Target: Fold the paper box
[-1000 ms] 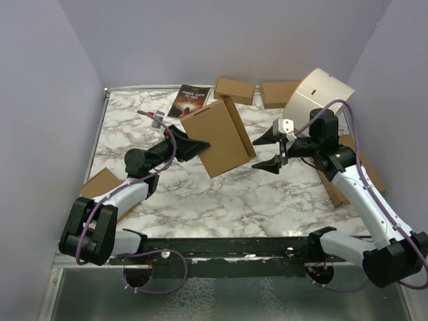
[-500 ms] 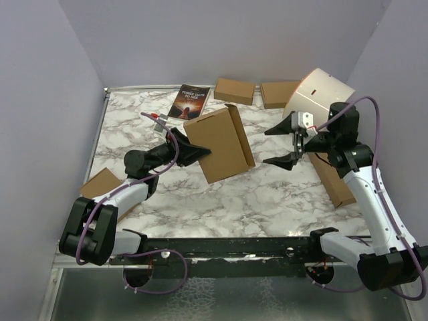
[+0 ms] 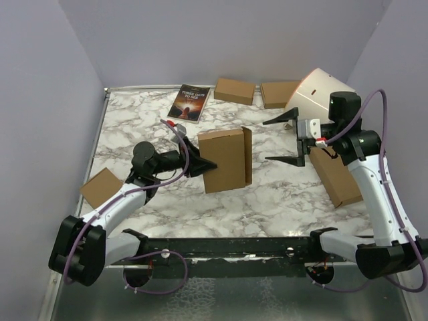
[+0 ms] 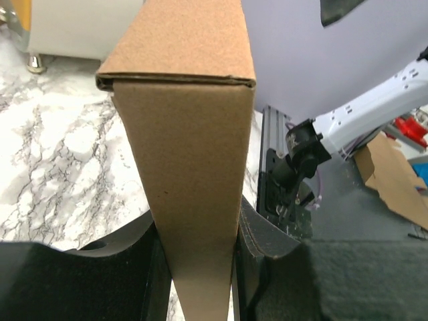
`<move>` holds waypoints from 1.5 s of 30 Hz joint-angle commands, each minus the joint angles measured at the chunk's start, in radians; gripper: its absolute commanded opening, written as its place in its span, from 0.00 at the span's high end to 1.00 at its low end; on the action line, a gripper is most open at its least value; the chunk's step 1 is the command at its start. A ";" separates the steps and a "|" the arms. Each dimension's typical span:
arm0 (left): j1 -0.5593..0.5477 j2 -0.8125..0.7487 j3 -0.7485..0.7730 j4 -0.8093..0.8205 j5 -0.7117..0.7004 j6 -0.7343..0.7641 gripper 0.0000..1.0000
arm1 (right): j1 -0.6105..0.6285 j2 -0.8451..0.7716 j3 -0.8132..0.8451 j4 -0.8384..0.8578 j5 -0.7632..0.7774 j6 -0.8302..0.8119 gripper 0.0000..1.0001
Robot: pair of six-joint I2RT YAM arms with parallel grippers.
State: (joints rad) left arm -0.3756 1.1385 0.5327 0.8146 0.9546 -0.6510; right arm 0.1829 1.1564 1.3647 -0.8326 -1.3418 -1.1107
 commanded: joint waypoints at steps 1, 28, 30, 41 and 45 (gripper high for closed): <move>-0.034 -0.022 0.066 -0.210 0.045 0.182 1.00 | -0.003 0.021 0.052 -0.038 -0.031 -0.055 0.13; -0.067 0.248 0.438 -1.115 0.045 0.559 1.00 | 0.022 -0.073 -0.348 0.363 0.290 0.427 0.62; -0.067 0.271 0.461 -1.159 0.025 0.580 1.00 | 0.008 -0.120 -0.440 0.480 0.286 0.495 0.61; -0.072 0.300 0.482 -1.230 -0.125 0.695 1.00 | -0.002 -0.098 -0.690 0.895 0.264 0.707 0.57; -0.077 0.294 0.440 -1.202 -0.162 0.700 1.00 | -0.002 -0.071 -0.725 0.974 0.210 0.736 0.55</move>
State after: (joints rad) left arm -0.4458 1.4601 1.0092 -0.4046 0.8501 0.0124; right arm 0.1875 1.0626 0.6674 -0.0212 -1.0851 -0.4423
